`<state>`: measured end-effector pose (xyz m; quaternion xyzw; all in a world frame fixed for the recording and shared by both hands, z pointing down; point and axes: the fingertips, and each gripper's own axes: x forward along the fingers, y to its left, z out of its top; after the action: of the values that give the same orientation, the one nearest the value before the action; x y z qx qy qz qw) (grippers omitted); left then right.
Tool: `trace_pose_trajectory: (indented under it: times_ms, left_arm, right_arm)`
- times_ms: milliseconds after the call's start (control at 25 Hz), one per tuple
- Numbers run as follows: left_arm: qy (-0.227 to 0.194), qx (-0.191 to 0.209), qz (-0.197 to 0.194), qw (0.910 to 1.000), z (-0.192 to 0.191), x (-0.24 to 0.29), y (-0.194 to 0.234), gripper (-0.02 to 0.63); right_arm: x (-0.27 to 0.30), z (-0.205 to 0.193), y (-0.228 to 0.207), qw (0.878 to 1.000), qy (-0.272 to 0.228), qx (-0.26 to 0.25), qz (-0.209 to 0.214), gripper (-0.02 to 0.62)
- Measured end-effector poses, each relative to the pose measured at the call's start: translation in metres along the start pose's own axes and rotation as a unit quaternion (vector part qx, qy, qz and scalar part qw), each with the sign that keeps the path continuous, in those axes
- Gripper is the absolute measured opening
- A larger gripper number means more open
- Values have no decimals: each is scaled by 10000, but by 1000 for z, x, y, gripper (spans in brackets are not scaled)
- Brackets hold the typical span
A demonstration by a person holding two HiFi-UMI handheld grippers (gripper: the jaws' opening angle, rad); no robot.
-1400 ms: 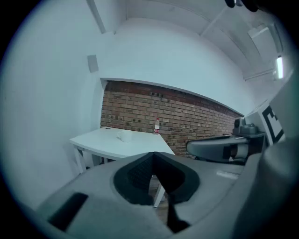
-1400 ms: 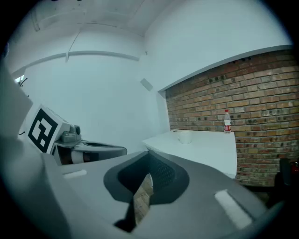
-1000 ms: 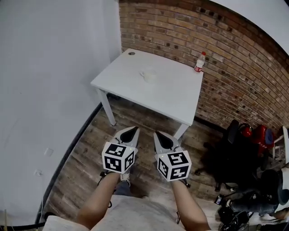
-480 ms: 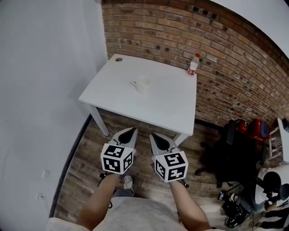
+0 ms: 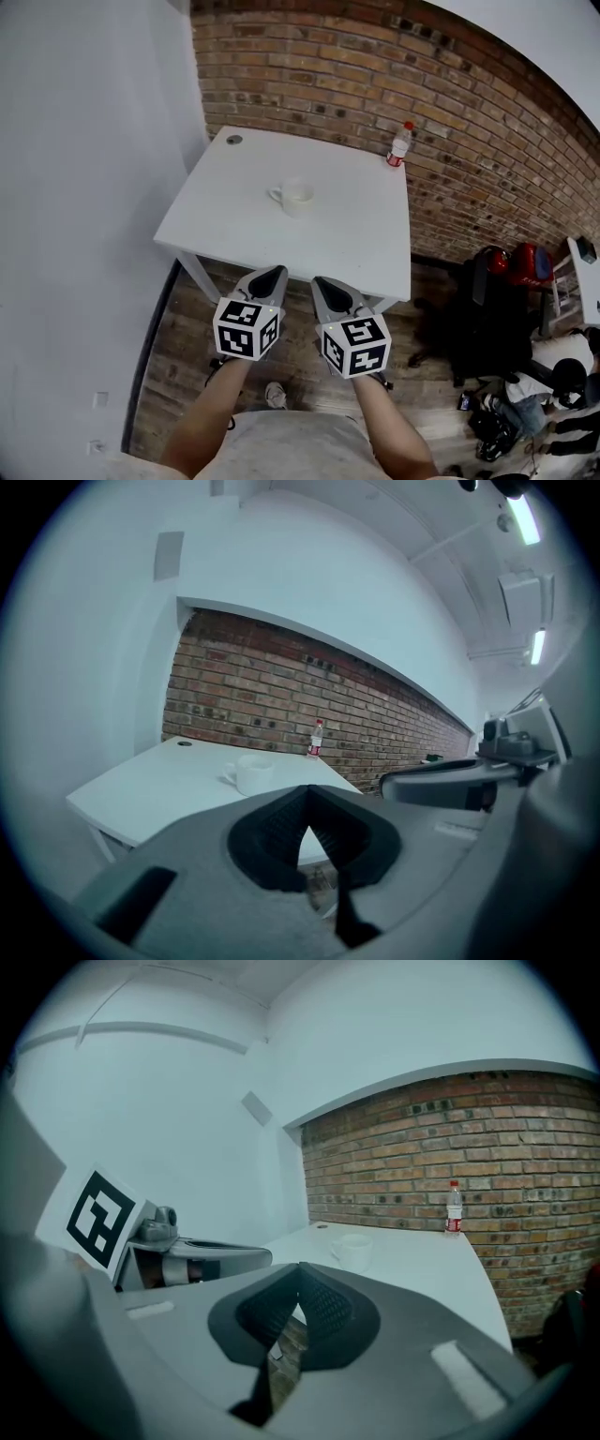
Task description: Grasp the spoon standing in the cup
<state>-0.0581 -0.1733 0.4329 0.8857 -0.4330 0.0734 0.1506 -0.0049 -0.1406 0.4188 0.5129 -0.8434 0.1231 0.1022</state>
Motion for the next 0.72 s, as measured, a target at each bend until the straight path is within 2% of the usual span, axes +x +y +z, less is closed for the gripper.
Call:
trace_pose_trajectory:
  times_ms: [400,720]
  left_arm:
    - [55,-1,-159,9999,12,43,35,-3]
    - [5,-20,-107,9999,25,82,57,-3]
  right_arm:
    - [43,14,-20,9997,15,38,-224,6]
    - [77,22,-40,9999,-3,95,-110,6]
